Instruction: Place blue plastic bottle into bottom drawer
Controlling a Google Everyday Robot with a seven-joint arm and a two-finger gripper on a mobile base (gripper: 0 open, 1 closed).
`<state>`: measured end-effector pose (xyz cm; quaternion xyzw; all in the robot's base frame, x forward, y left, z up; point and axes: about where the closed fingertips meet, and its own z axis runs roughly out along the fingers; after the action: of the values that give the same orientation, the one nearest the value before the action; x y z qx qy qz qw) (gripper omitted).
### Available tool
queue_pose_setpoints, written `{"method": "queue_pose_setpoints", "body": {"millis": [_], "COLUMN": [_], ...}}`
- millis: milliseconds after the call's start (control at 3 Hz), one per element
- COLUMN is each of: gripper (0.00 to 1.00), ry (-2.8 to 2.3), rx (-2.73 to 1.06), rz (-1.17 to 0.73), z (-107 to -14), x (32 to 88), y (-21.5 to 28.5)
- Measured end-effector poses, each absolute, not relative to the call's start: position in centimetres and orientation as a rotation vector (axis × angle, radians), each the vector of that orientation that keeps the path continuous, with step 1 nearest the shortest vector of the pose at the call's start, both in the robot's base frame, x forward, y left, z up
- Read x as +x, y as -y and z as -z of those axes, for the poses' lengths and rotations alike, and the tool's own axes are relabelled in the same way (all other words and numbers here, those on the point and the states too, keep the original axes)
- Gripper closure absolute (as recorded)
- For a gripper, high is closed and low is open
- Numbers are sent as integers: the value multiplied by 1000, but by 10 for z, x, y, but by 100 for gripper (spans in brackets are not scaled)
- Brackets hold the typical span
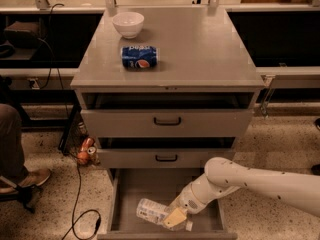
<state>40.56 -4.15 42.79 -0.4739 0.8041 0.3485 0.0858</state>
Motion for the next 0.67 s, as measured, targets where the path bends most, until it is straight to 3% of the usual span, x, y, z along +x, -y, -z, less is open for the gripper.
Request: {"method": "queue_pose_setpoints", "body": {"millis": [667], "gripper": [100], "ry": [-2481], "rx": [-1334], "rz": [-987], "z": [-373], "x": [426], "y": [40]}}
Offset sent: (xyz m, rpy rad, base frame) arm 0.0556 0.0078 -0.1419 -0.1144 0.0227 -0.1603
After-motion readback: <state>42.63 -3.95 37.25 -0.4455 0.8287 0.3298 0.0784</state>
